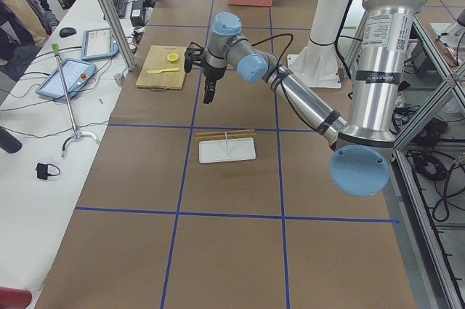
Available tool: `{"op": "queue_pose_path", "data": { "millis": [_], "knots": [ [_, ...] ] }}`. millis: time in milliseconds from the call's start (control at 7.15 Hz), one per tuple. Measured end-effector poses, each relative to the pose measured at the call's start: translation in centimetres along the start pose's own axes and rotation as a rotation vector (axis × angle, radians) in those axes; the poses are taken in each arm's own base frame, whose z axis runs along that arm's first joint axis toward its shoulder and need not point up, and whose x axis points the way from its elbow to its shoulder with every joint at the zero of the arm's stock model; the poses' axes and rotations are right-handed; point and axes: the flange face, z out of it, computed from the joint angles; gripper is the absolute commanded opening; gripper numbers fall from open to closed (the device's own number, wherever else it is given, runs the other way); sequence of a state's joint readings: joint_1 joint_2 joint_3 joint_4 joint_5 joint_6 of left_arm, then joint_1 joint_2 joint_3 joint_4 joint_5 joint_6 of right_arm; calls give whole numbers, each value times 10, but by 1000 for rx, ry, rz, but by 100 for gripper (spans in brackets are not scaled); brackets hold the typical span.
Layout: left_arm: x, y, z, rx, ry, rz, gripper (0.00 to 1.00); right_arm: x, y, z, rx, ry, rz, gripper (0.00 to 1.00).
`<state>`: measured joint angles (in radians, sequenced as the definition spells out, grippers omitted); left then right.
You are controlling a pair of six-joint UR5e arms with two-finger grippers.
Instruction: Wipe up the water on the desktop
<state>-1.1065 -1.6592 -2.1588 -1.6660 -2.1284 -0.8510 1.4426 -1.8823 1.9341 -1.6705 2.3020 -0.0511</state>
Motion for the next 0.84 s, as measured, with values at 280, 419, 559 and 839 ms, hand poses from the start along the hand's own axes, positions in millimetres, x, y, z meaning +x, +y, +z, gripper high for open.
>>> {"op": "queue_pose_path", "data": {
  "millis": [280,419,559,839],
  "knots": [
    [-33,6,6,-27,-36,116,98,-5,-13,-7,18,3,-18,100],
    [-68,6,9,-43,-74,205,98,-5,-16,-8,22,5,-23,100],
    [-114,0,11,-62,-112,283,98,-4,-17,-10,28,7,-21,100],
    [-223,-2,20,-159,-68,281,98,13,-12,-14,43,10,16,100]
  ]
}}
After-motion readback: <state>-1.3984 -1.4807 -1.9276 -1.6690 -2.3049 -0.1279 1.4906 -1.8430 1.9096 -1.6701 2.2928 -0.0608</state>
